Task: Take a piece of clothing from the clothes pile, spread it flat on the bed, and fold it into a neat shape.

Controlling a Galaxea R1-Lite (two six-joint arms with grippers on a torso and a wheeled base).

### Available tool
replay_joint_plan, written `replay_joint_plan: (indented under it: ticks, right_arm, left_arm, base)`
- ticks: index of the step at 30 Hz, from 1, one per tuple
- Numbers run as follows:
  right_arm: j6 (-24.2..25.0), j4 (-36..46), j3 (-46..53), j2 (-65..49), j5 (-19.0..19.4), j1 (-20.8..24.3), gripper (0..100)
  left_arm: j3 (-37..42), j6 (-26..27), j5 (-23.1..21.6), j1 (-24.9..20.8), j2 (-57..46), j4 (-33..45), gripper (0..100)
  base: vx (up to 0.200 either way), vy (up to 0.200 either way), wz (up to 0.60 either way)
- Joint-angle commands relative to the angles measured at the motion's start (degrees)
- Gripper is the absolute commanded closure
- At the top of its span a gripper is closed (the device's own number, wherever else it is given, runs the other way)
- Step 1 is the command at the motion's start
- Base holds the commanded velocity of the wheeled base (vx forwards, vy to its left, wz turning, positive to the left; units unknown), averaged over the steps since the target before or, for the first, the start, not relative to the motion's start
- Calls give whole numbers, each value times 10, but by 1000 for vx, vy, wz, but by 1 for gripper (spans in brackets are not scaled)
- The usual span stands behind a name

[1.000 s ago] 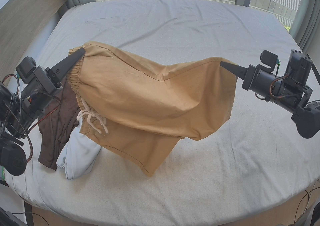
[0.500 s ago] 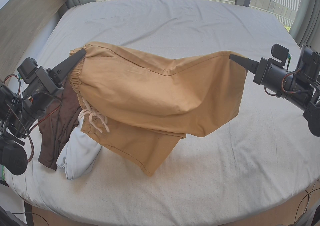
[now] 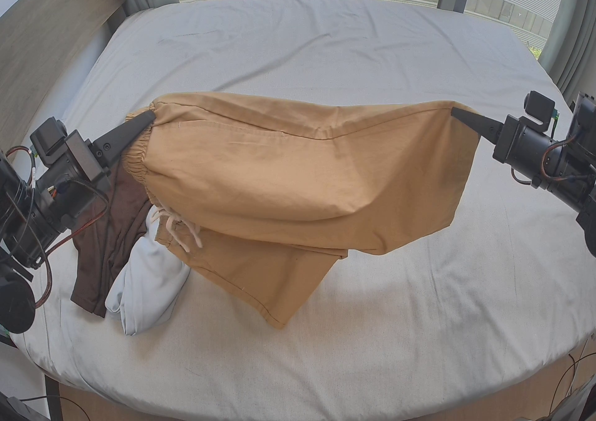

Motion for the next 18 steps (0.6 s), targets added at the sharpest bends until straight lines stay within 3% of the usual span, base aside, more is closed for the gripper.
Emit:
replay_joint_plan:
  ticks: [1,8,18]
  right_arm:
    - [0,0,15,-24,1,-10,100]
    - [0,-1,13,-17,3,-23,100]
    - [1,-10,-30,37,1,-14,100]
  left_arm:
    - [5,2,19,-2,-42,26,100]
    - [4,2,52,-4,-24,34,100]
    - [-24,9,56,-7,57,-1,100]
  base:
    - [0,0,0]
    - [0,0,0]
    - [0,0,0]
